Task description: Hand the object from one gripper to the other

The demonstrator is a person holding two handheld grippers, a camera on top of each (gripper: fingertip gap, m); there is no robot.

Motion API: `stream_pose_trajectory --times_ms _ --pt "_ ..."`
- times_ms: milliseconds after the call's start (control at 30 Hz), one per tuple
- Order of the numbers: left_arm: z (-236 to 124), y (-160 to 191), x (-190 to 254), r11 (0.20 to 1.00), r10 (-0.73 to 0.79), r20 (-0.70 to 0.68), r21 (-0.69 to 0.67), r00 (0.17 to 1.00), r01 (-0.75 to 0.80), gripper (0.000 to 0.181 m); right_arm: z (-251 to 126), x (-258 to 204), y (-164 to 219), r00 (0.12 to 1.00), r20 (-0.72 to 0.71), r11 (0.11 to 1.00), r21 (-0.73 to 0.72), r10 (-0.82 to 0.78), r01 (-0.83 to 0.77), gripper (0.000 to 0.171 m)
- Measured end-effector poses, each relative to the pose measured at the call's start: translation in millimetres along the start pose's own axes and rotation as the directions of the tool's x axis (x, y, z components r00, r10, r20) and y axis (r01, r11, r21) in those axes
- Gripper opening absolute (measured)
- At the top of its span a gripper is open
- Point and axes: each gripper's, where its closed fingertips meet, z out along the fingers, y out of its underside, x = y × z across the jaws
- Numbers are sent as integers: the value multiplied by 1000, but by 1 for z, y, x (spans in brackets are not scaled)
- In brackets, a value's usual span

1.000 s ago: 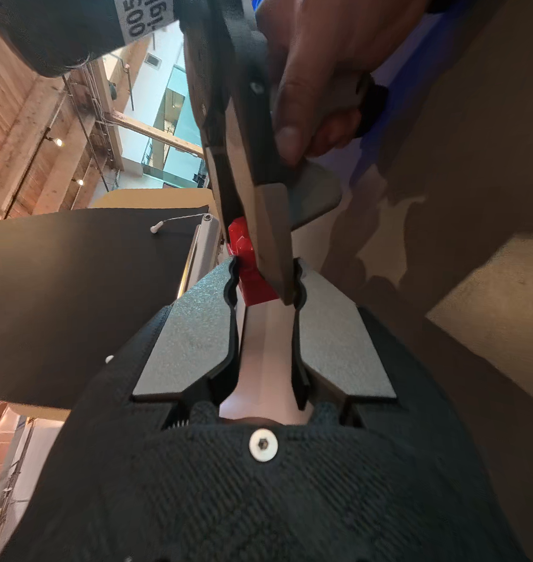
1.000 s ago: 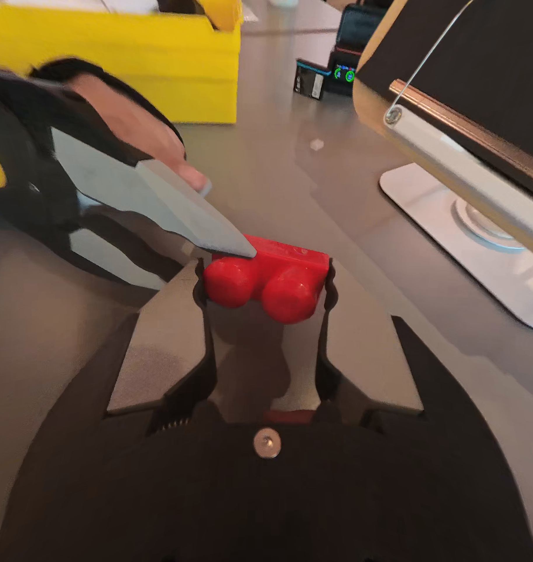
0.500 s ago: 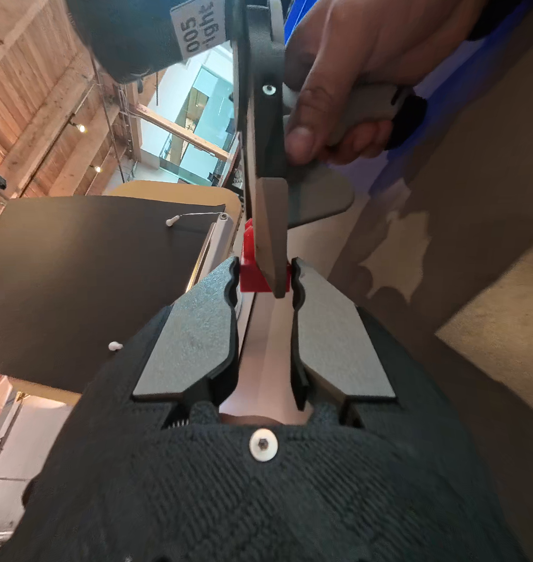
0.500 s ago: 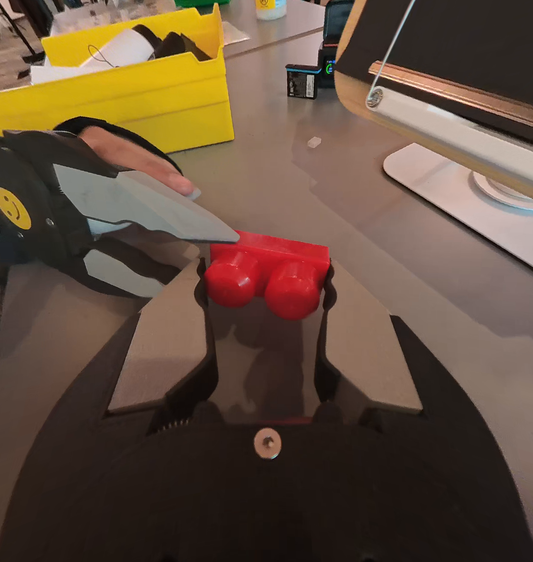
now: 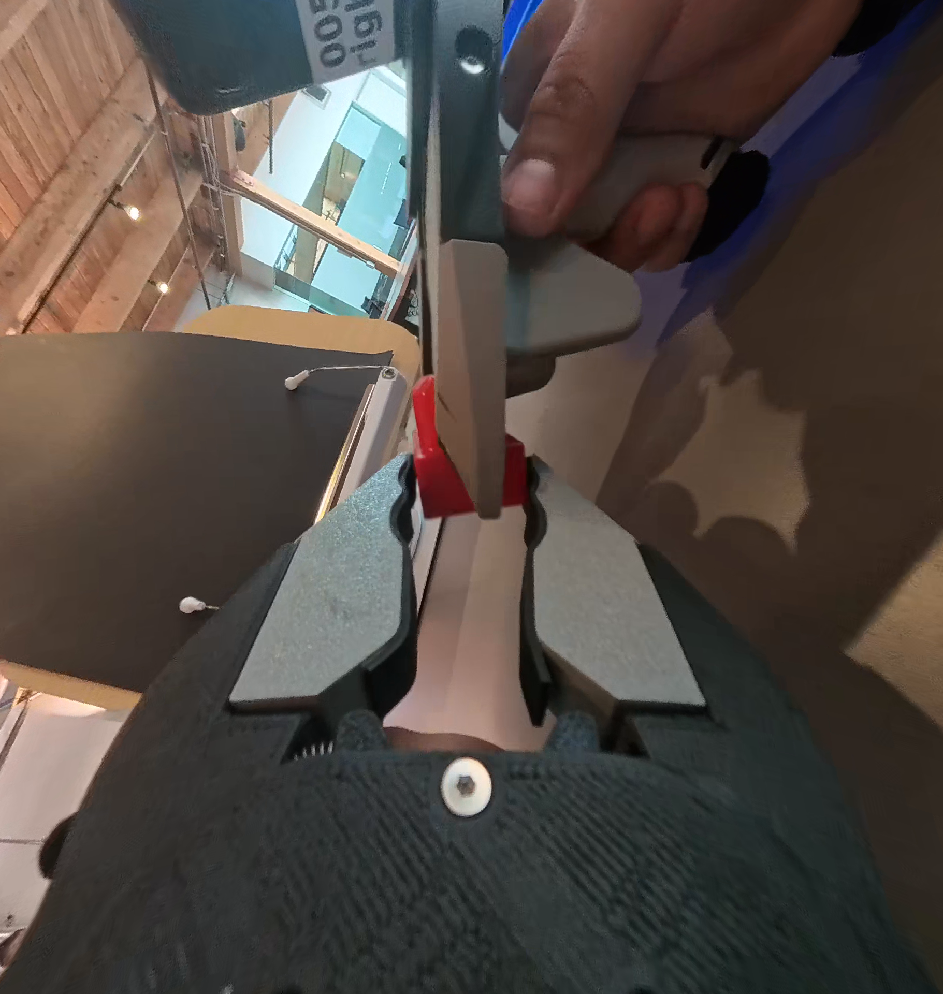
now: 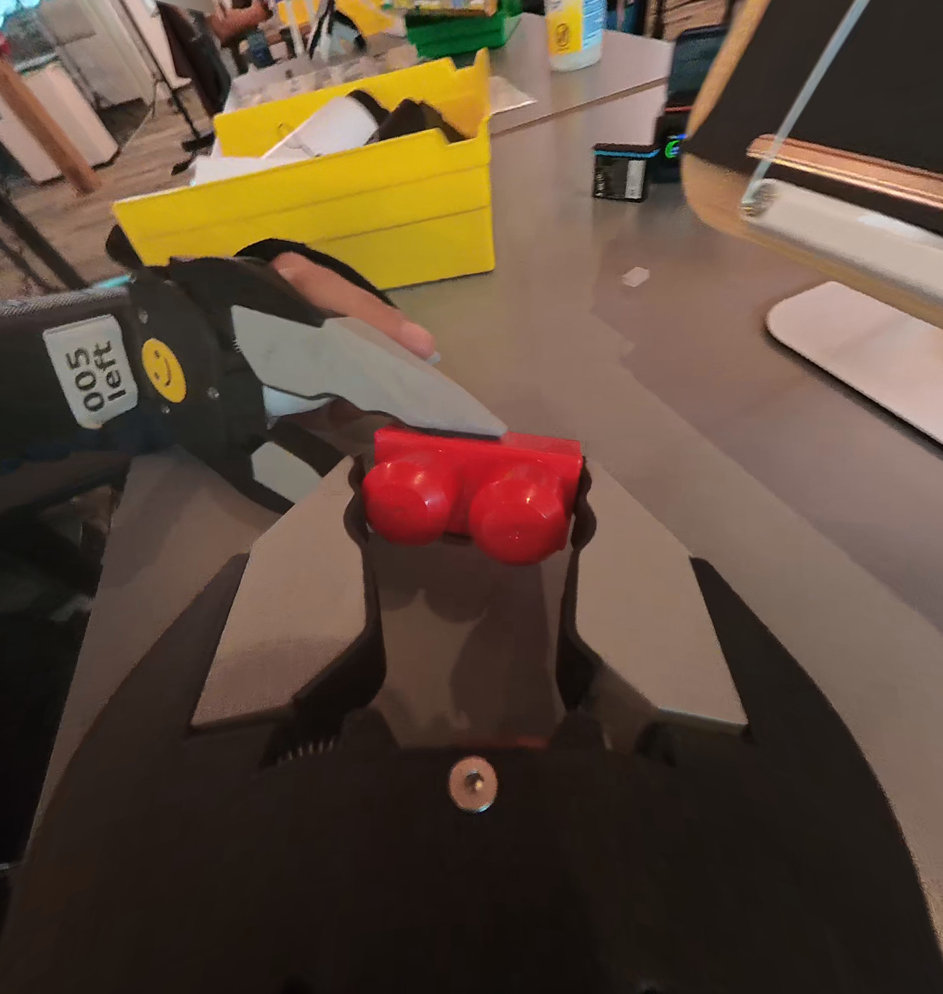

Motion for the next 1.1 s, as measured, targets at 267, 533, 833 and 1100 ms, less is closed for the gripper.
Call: stream_pose_trajectory --times_ms 267,533,833,1100 --pt "0 1 1 999 43 -10 -6 999 -43 36 3 -4 5 999 31 1000 -19 10 -9 75" --pt "-1 1 2 1000 -17 -34 4 999 18 35 2 -2 3 1000 3 999 -14 -29 29 74" --pt "-8 8 -21 827 -544 -174 55 821 559 34 -14 5 -15 997 -38 995 82 -60 63 74" --pt "-27 -18 -20 397 -769 -555 -30 315 917 34 -12 -7 -18 978 -50 974 85 -204 208 78"
